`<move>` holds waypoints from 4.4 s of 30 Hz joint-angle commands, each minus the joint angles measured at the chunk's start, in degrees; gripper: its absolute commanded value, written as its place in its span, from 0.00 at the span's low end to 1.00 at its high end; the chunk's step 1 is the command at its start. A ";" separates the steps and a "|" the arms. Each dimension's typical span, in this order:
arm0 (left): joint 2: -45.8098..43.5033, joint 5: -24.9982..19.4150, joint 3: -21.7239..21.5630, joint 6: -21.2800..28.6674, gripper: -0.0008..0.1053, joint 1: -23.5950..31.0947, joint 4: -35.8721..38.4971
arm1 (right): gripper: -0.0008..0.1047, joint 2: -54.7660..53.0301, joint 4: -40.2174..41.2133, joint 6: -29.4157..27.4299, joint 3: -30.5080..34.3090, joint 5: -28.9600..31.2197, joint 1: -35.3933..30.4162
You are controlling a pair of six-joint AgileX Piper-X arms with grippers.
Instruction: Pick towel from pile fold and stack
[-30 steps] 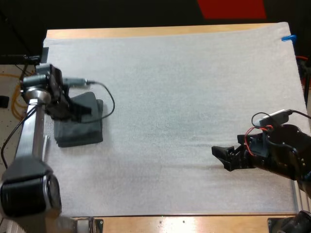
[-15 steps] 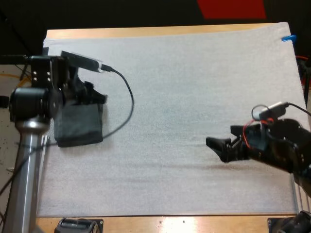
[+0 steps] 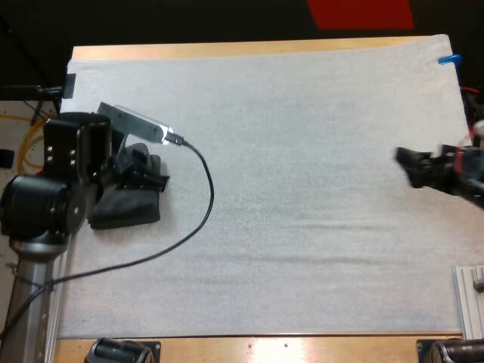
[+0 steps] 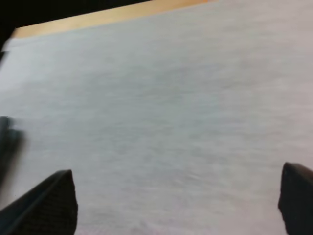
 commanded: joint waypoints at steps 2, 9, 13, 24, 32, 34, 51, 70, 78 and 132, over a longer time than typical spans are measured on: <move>-2.19 -3.96 0.80 1.49 0.38 -0.13 0.60 | 0.77 -1.85 4.93 -5.35 -0.58 0.50 -4.27; -10.30 -6.75 8.24 2.07 0.38 -0.13 -0.42 | 0.77 -8.67 9.63 -10.05 -0.47 5.52 -7.04; -17.07 -7.00 15.31 1.88 0.38 -0.13 -2.85 | 0.77 -14.48 10.58 -10.06 -0.23 5.31 -6.94; -47.53 -2.26 28.75 -0.53 0.38 -0.13 -7.12 | 0.77 -32.12 11.96 -10.06 -0.23 5.27 -6.94; -63.82 -0.53 29.94 -0.53 0.38 -0.13 0.45 | 0.77 -43.80 12.02 -10.06 3.09 5.27 -6.94; -66.73 0.10 29.94 -0.60 0.38 -0.13 3.44 | 0.77 -47.04 12.02 -9.85 5.28 5.27 -6.94; -70.72 3.77 30.03 -1.79 0.38 0.08 8.81 | 0.77 -54.76 6.84 -6.18 17.18 2.73 -7.05; -70.40 3.77 50.34 -5.60 0.38 0.08 -13.94 | 0.77 -54.64 1.84 -5.21 29.75 2.73 -7.05; -70.40 3.77 50.82 -6.58 0.38 0.08 -14.73 | 0.77 -54.64 3.82 -5.91 30.89 3.14 -7.05; -70.40 3.77 50.82 -6.58 0.38 11.21 -14.73 | 0.77 -54.64 3.81 -0.58 30.89 3.20 -6.85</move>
